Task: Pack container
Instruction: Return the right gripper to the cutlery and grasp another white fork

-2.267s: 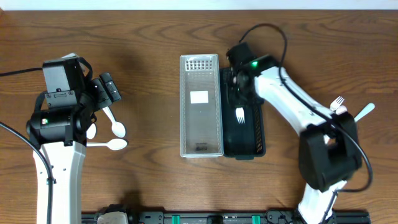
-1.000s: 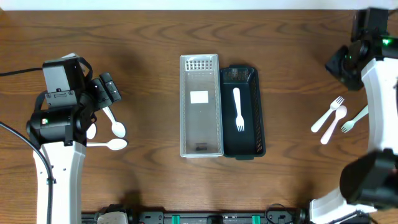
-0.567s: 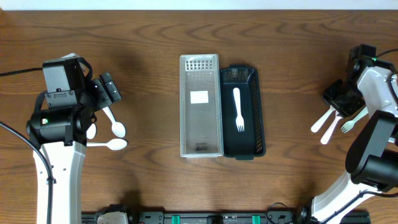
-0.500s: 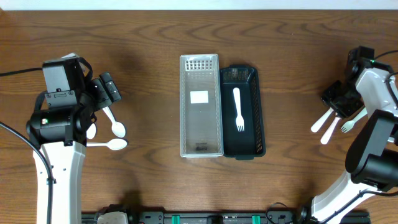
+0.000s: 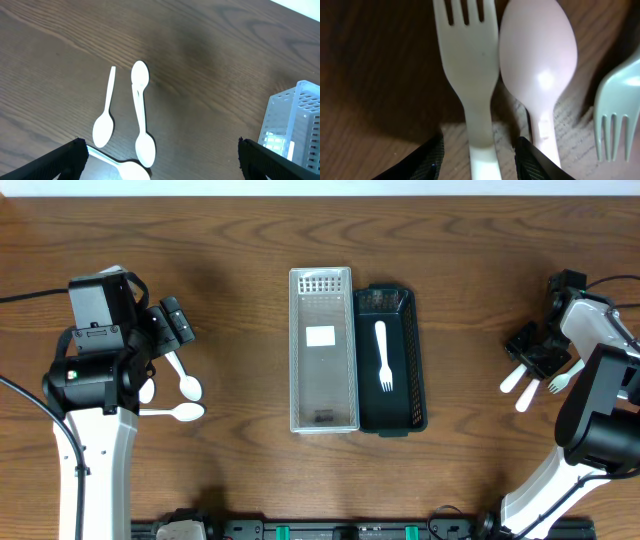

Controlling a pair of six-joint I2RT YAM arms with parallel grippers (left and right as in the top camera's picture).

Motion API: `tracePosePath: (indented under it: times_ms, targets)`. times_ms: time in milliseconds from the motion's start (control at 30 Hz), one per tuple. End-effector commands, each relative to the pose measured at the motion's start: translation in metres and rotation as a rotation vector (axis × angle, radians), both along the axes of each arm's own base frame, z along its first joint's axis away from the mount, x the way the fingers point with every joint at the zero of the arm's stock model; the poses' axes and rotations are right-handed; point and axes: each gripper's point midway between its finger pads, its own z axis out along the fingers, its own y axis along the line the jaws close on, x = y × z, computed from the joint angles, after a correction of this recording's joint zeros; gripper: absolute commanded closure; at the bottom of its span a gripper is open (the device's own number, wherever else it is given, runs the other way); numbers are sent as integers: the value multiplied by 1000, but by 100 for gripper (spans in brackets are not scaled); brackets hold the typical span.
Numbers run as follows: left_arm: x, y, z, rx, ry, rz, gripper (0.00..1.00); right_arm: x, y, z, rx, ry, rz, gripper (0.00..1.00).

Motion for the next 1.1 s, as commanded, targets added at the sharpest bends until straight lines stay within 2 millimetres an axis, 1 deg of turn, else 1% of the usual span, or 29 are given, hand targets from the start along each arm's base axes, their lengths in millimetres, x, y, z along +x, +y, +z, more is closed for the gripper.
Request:
tracePosePath:
  times_ms: [0,267,633,767,833,900,933,1067]
  targets:
    - [2,4,6,21,-7,-1,2,-7,2,-10,9,26,19,51]
    - [2,4,6,21,-8,0,2,1,0,-9,-3,-1,37,51]
    - [2,4,6,21,-8,-1,2,4,-6,-9,-32,-11,36,52]
    - [2,4,6,21,-8,-1,2,2,-7,-9,-41,-4,35,60]
    - [2,4,6,21,-8,-1,2,1,-7,-9,-40,-1,35,69]
    - [2,4,6,21,-8,-1,2,1,-7,-9,-40,0,35,72]
    - [2,4,6,21,-8,-1,2,1,-7,-9,-39,0,35,71]
    - [2,4,6,21,-8,-1,2,0,-6,-9,-38,3,35,77]
